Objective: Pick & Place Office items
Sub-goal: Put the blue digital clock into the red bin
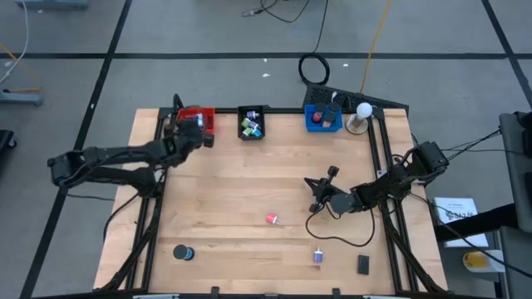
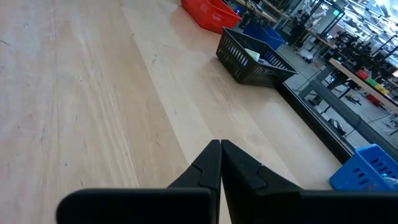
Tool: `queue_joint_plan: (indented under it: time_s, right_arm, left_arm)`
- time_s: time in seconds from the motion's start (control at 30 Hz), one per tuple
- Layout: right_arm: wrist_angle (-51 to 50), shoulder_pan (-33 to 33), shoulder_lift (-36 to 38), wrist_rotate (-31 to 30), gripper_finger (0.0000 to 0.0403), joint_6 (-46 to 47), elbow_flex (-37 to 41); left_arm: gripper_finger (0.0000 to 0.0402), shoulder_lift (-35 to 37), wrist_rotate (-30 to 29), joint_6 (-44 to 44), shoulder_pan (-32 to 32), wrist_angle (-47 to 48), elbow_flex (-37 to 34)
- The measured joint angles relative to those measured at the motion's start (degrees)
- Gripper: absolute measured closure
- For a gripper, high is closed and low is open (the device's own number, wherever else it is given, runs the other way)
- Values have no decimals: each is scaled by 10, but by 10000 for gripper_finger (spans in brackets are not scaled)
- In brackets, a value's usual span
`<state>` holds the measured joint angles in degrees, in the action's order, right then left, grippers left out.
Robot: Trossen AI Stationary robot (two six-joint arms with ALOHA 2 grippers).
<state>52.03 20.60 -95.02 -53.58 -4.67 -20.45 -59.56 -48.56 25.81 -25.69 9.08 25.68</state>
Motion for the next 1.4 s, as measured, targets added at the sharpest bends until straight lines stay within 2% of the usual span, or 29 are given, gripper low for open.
queue_joint_plan:
  time_s: [0.1,0.2,0.3,0.47,0.73,1.1,1.4]
  right_arm:
    - [0,0,0,0,401,2,0]
    - [0,0,0,2,399,2,0]
    - [0,0,0,10,399,3,0]
    - [0,0,0,14,399,5,0]
    - [0,0,0,14,399,5,0]
    - [-1,0,0,14,399,5,0]
    - [-1,0,0,14,399,4,0]
  left_arm:
    - [338,-28,0,-1,-27,123,64]
    - [339,-69,11,-3,-61,201,116]
    - [339,-127,40,-44,-85,228,149]
    - [338,-216,47,-101,-103,236,194]
    - [338,-296,122,-21,-140,361,284]
    - [337,-351,141,10,-165,379,319]
    - [337,-363,116,44,-171,428,319]
